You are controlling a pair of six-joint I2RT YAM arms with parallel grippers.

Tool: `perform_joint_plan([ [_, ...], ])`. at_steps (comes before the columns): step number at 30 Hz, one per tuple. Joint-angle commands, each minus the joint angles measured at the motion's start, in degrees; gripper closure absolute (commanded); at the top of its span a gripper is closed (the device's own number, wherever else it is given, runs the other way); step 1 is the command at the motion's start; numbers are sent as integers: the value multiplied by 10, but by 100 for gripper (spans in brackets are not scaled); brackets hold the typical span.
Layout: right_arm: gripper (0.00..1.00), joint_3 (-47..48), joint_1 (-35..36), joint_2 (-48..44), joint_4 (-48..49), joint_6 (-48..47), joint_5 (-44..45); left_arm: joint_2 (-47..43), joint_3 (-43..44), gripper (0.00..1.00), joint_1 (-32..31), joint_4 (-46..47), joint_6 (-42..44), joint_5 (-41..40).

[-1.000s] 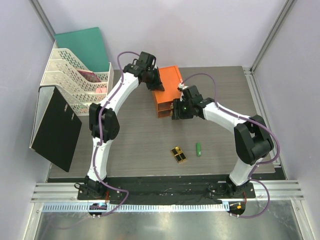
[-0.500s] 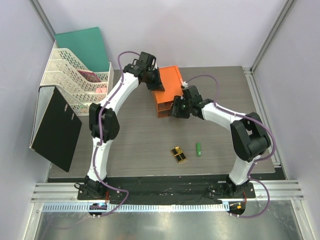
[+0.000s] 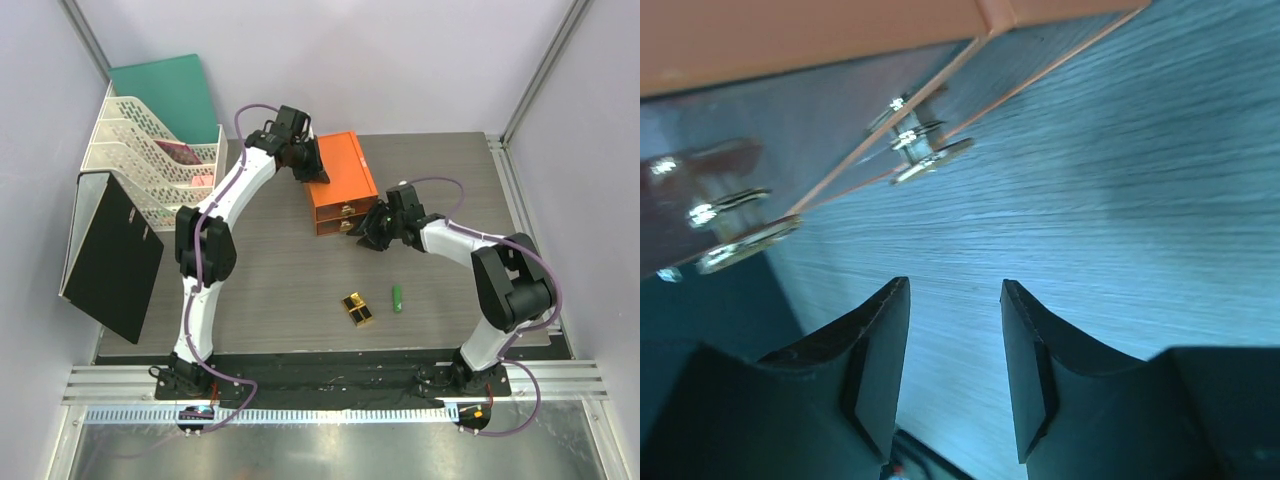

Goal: Organize the makeup

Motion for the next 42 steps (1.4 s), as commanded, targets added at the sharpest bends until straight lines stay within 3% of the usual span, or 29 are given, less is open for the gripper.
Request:
perform_joint_plan([
  [1,53,-30,-9,-41,97,109,-1,10,-35,100,-1,-71,30,-17],
  [12,57,-92,-17,-15,217,264,27,4,-52,100,-1,-61,26,-12],
  [18,57,-84,-17,8,260,286,26,7,-52,100,-1,-63,25,-8],
  [34,60,-22,-17,89,256,297,32,9,-51,100,-1,-58,28,9],
  [39,71,-4,-15,107,207,292,18,9,-49,100,-1,-61,31,9],
  [42,87,4,-15,104,166,286,19,10,-46,100,-1,-63,33,7],
])
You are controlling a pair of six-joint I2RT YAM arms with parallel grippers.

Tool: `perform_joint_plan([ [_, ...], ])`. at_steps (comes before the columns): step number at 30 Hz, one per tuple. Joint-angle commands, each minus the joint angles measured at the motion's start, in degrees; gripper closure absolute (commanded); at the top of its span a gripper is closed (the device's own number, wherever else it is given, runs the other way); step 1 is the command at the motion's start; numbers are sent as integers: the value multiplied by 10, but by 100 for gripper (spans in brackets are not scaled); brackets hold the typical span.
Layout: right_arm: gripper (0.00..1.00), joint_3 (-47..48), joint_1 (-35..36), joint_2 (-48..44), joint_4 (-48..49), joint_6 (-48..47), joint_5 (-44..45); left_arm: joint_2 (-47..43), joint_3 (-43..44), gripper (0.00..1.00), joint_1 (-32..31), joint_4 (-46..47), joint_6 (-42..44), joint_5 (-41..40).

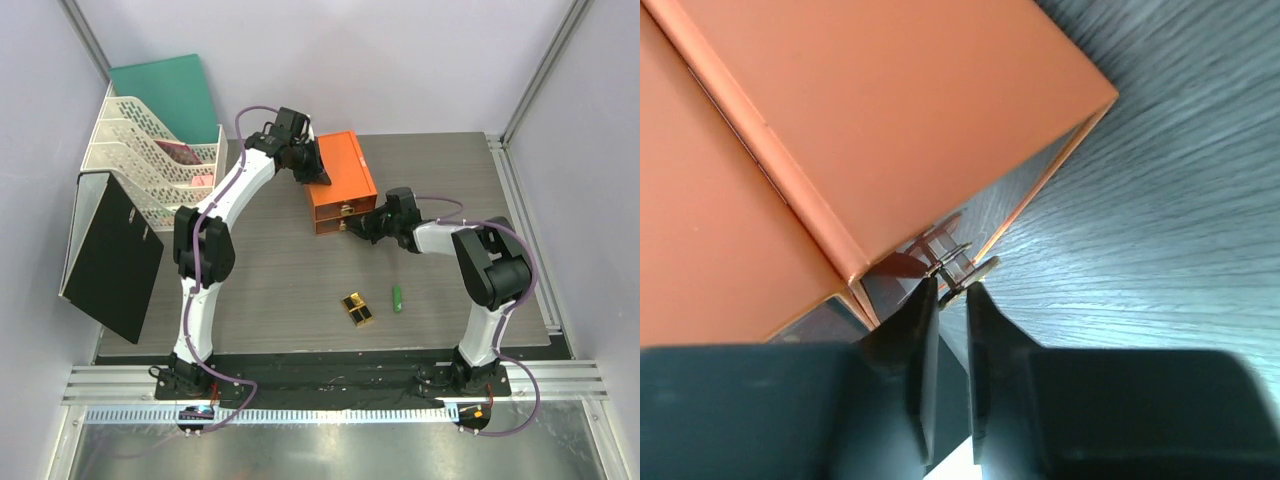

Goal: Organize the makeup

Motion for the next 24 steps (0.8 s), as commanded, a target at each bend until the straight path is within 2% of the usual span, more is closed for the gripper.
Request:
perform_joint_plan([
  [1,89,30,1,8,-45,-6,24,22,-19,100,-2,-82,30,-15],
  [4,96,29,3,-6,-94,-18,19,26,-13,100,-1,-88,32,-16],
  [7,99,14,3,-20,-120,-26,12,29,-9,100,-1,-91,33,-18],
  [17,99,-74,3,-84,-143,-6,-31,32,-7,100,4,-93,28,-21],
  [24,99,-143,3,-172,-183,1,-29,27,-24,100,5,-84,24,-20],
])
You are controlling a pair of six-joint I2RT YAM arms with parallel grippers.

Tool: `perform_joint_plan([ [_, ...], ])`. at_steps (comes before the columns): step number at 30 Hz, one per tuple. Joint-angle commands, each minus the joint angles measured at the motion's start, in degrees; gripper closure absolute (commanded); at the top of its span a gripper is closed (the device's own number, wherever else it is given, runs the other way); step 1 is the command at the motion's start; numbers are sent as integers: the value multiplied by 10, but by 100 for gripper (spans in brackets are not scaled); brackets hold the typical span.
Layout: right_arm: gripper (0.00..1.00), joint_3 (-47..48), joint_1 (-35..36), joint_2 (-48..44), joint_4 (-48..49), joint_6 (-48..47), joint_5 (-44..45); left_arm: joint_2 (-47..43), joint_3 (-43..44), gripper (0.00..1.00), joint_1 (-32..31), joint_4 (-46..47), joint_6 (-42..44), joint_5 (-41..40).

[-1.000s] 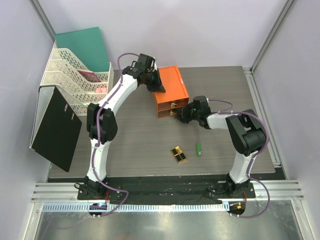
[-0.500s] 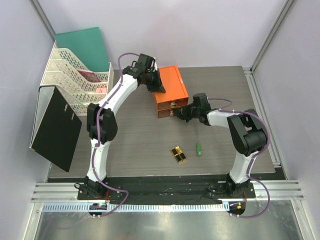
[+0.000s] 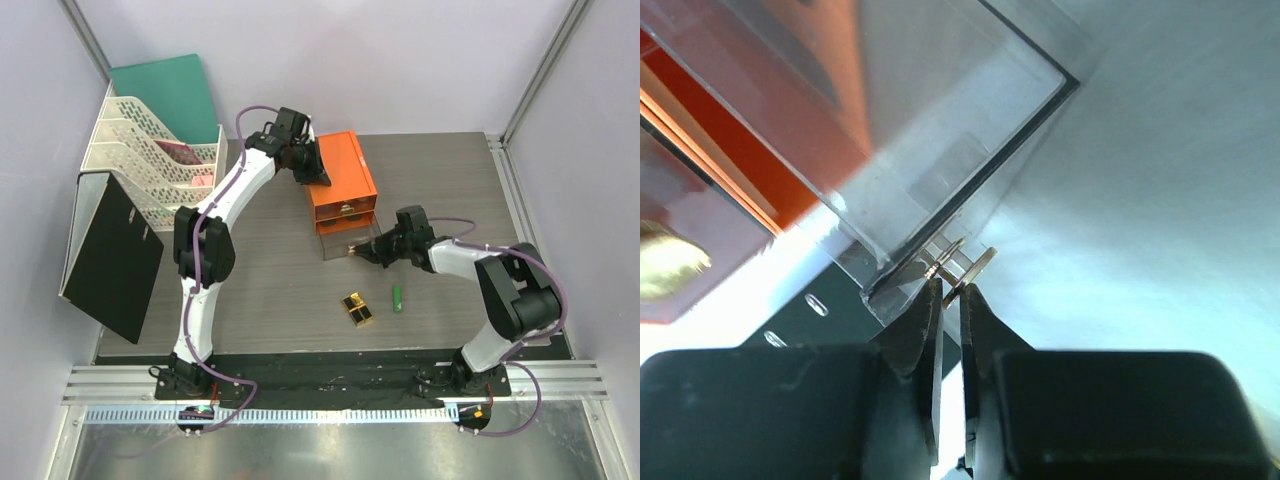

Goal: Organize the makeup

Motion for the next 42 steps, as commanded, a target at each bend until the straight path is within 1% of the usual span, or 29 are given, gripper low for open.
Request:
perform_joint_plan([
  [1,99,-51,4,-59,-79,-7,4,25,-31,100,3,-71,13,-22],
  [5,99,-88,3,-101,-83,-4,15,22,-39,100,3,-70,16,-22],
  [7,95,-90,4,-112,-84,-19,23,19,-43,100,3,-72,19,-25],
  [8,88,-89,3,-113,-83,-26,26,18,-45,100,3,-72,23,-28],
  [10,79,-70,3,-109,-82,-55,30,15,-50,100,3,-74,25,-31],
  [11,63,-60,4,-106,-83,-66,30,15,-50,100,4,-74,27,-31],
  [13,52,-19,4,-102,-109,-105,38,14,-50,100,4,-77,30,-32],
  [14,43,-5,4,-101,-127,-120,40,14,-49,100,4,-77,31,-32],
  [15,41,9,4,-99,-135,-145,40,14,-48,100,4,-78,32,-33],
  [16,38,39,5,-94,-146,-159,38,15,-46,100,4,-79,32,-32],
  [18,37,69,5,-89,-190,-202,33,16,-44,100,4,-81,35,-33],
  [19,37,101,6,-87,-209,-217,38,17,-43,100,4,-83,36,-34],
  [20,37,118,8,-84,-263,-232,44,17,-42,100,4,-83,38,-33],
  [22,37,159,8,-81,-303,-274,47,18,-41,100,4,-86,41,-32],
  [23,37,167,7,-80,-337,-286,47,17,-42,100,4,-86,41,-31],
  [27,38,172,8,-84,-382,-329,20,16,-46,100,4,-93,53,-32],
  [30,40,178,9,-79,-427,-401,-1,14,-51,100,4,-95,56,-32],
  [31,40,182,13,-77,-454,-449,-2,13,-51,100,4,-95,58,-31],
  [34,40,216,43,-70,-511,-528,40,15,-51,100,5,-97,59,-31],
  [35,40,225,56,-70,-541,-567,60,15,-51,100,4,-97,60,-30],
  [36,39,236,86,-72,-550,-580,99,17,-51,100,5,-99,60,-30],
  [39,40,231,140,-75,-558,-599,135,18,-53,100,5,-100,63,-30],
  [42,41,219,176,-68,-544,-596,167,18,-56,100,5,-100,65,-31],
])
